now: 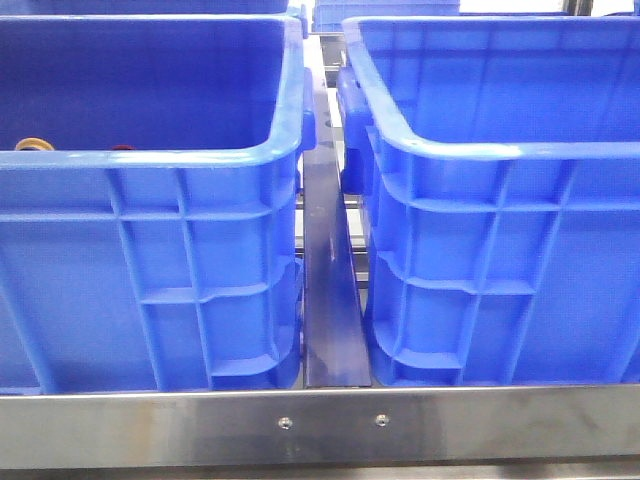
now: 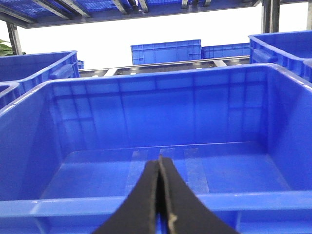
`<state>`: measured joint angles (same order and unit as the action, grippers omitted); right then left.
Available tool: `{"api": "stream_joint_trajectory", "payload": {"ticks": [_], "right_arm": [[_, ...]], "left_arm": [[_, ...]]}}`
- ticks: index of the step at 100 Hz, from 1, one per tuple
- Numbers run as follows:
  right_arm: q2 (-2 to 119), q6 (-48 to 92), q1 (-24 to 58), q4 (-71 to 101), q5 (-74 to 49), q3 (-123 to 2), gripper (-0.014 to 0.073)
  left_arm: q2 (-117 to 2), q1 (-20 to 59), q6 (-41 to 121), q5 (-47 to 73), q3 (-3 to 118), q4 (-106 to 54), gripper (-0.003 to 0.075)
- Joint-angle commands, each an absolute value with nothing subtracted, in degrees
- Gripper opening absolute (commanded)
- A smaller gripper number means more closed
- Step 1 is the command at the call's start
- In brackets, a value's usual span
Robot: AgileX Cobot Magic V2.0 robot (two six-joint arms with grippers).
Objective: Pick red and yellow buttons and place in box
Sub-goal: 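Lower the left gripper into the button crate toward a red button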
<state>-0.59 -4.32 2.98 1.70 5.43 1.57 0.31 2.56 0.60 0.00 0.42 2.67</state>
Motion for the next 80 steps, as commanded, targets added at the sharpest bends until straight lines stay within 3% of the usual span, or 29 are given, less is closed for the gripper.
{"api": "stream_joint_trajectory", "payload": {"ticks": [1,38,80], "right_arm": [[-2.04,-4.18,2.79,1.05,10.11,0.45,-0.0068],[-2.04,-4.18,2.79,1.05,10.11,0.45,-0.0068],[-2.04,-4.18,2.79,1.05,10.11,0.45,-0.0068]], "left_arm": [[2.19,2.45,0.0,-4.87,-2.55,2.25,-0.0019],[2.08,2.45,0.0,-3.27,0.85,1.96,-0.0019],[-14.17,2.45,0.0,19.95,28.06,0.0,-0.0019]]}}
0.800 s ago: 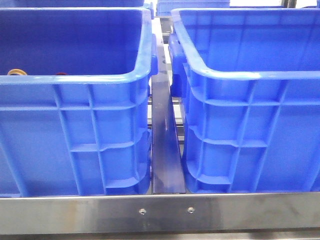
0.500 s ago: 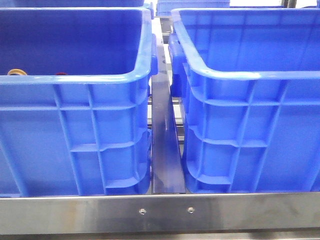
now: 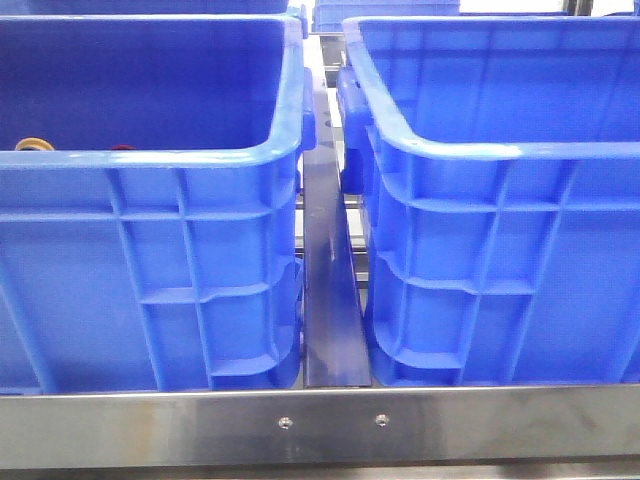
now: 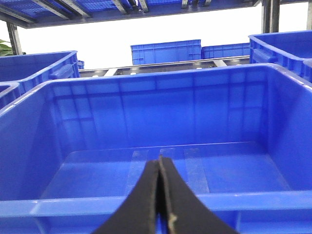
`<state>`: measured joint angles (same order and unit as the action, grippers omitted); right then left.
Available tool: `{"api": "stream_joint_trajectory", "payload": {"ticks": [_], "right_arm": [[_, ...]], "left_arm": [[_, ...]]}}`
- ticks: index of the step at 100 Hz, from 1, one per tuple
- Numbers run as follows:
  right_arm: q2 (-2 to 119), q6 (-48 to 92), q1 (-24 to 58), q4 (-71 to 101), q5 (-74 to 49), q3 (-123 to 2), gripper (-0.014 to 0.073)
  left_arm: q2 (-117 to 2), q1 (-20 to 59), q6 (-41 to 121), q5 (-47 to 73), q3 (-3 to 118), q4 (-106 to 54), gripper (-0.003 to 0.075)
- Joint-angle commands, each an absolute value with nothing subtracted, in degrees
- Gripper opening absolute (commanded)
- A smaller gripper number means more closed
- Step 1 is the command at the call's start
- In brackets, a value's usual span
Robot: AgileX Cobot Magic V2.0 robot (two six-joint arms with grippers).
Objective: Pick red and yellow buttons and place in box
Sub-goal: 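Lower the left gripper into the button crate toward a red button, then close the left gripper on the red-capped button's base and lift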
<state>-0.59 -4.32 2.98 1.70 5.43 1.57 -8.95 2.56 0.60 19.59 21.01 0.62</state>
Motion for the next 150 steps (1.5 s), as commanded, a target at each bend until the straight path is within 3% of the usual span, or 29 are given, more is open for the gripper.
{"api": "stream_joint_trajectory", "payload": {"ticks": [1,34,82,94,106,116,150], "right_arm": [[-2.04,-4.18,2.79,1.05,10.11,0.45,-0.0068],[-2.04,-4.18,2.79,1.05,10.11,0.45,-0.0068],[-2.04,-4.18,2.79,1.05,10.11,0.45,-0.0068],[-2.04,-4.18,2.79,1.05,10.11,0.45,-0.0068],[-2.04,-4.18,2.79,1.05,10.11,0.45,-0.0068],[-2.04,-4.18,2.79,1.05,10.11,0.45,-0.0068],[-2.04,-4.18,2.79,1.05,10.11,0.45,-0.0068]], "left_arm": [[-15.04,2.45,0.0,20.31,28.97,0.0,-0.0019],[-35.33,2.45,0.0,37.18,47.05,0.0,-0.0019],[-48.22,2.45,0.0,38.49,50.36,-4.35,-0.0012],[-49.58,2.45,0.0,38.6,50.36,-4.46,0.0099],[-50.3,2.45,0.0,38.6,50.36,-4.74,0.0324],[-50.81,2.45,0.0,38.48,50.36,-6.13,0.0446],[-59.08,2.45,7.14,38.48,53.75,-19.43,0.0464]]}}
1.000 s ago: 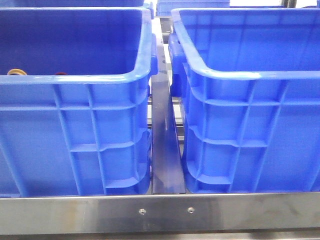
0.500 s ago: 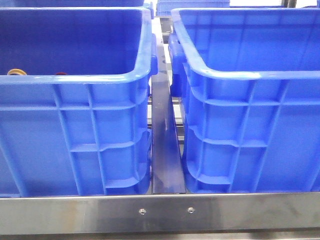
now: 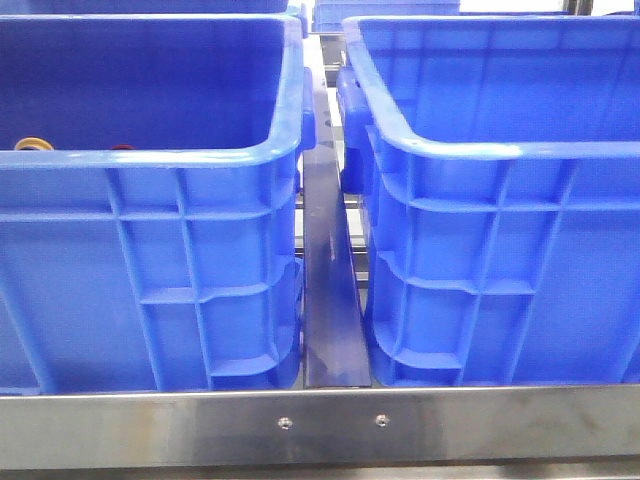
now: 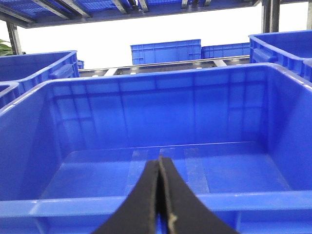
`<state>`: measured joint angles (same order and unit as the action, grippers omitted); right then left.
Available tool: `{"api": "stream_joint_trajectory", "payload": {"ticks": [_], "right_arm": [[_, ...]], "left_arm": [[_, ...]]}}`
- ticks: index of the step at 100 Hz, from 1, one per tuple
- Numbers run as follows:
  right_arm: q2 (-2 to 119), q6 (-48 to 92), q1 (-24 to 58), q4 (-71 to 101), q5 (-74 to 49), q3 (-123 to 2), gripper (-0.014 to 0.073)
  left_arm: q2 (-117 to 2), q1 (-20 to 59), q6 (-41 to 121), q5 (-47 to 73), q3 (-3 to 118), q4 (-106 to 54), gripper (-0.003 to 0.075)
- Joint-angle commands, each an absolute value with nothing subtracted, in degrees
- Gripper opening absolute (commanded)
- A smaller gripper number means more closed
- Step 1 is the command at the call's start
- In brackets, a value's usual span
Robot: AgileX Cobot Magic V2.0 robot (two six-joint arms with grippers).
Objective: Pick red and yellow buttons and place in box
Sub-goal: 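Close the left gripper on the red-capped button's base and lift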
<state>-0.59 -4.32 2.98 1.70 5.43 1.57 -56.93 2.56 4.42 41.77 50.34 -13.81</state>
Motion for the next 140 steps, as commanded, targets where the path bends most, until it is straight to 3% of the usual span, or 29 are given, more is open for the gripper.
{"api": "stream_joint_trajectory", "payload": {"ticks": [1,39,68,129,140], "right_arm": [[-2.04,-4.18,2.79,1.05,10.11,0.45,-0.0068],[-2.04,-4.18,2.79,1.05,10.11,0.45,-0.0068],[-2.04,-4.18,2.79,1.05,10.11,0.45,-0.0068],[-2.04,-4.18,2.79,1.05,10.11,0.45,-0.0068],[-2.04,-4.18,2.79,1.05,10.11,0.45,-0.0068]], "left_arm": [[-59.65,2.45,7.32,38.48,54.07,-19.74,0.0464],[-78.45,11.03,8.22,37.96,65.98,-21.61,0.0463],[-90.24,11.42,7.77,38.13,73.42,-22.08,0.0463],[-99.5,11.42,7.77,35.15,77.0,-22.08,0.0463],[-99.55,11.42,7.77,35.15,77.0,-21.79,0.0426]]}}
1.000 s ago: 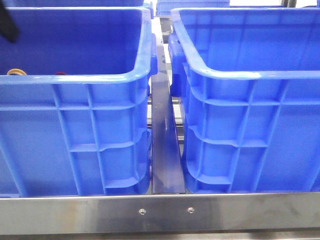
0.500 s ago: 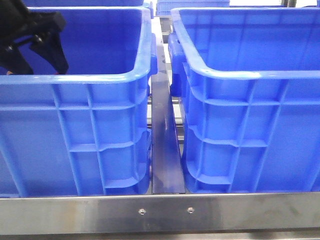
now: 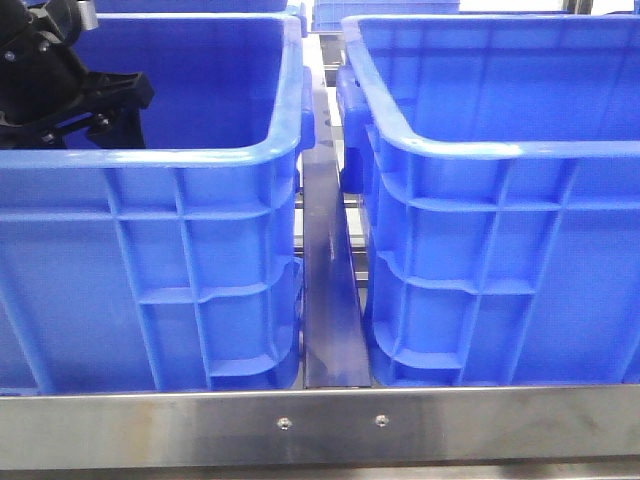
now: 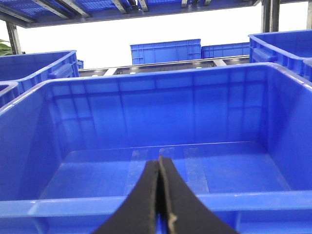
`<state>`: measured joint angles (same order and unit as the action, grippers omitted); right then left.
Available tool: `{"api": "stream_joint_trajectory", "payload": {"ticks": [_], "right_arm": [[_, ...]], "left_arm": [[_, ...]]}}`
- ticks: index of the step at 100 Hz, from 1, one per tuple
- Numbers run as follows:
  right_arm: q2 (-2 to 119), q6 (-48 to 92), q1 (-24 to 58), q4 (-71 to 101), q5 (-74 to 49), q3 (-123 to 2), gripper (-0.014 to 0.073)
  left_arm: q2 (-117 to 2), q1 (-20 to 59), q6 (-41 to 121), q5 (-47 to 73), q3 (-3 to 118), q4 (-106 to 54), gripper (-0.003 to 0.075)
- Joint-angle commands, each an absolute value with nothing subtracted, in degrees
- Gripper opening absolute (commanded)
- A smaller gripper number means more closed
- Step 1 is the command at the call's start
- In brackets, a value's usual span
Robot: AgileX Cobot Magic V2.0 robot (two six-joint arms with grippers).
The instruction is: Pick red and yellow buttons and place in box
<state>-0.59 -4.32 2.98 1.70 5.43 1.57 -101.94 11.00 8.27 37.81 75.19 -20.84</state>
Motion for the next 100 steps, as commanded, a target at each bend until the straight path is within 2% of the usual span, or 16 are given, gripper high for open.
{"api": "stream_joint_trajectory", "payload": {"ticks": [1,11,26,40,62,100], "right_arm": [[-2.04,-4.18,2.79,1.05,10.11,0.45,-0.0068],[-2.04,-4.18,2.79,1.05,10.11,0.45,-0.0068],[-2.04,-4.18,2.79,1.05,10.11,0.45,-0.0068],[-2.04,-4.18,2.79,1.05,10.11,0.45,-0.0068],[-2.04,-4.18,2.79,1.05,10.11,0.45,-0.0068],[-2.04,-4.18,2.79,1.05,10.11,0.45,-0.0068]], "left_arm": [[-99.63,11.42,7.77,35.15,77.0,-21.66,0.0417],[-99.67,11.42,7.77,35.38,77.0,-21.66,0.0334],[-99.91,11.42,7.77,35.86,77.0,-20.16,0.0121],[-98.94,11.42,8.45,36.41,77.0,-20.07,-0.0015],[-92.16,12.21,11.36,37.27,75.4,-19.93,-0.0019],[-70.33,15.61,14.04,35.54,62.04,-19.67,-0.0019]]}}
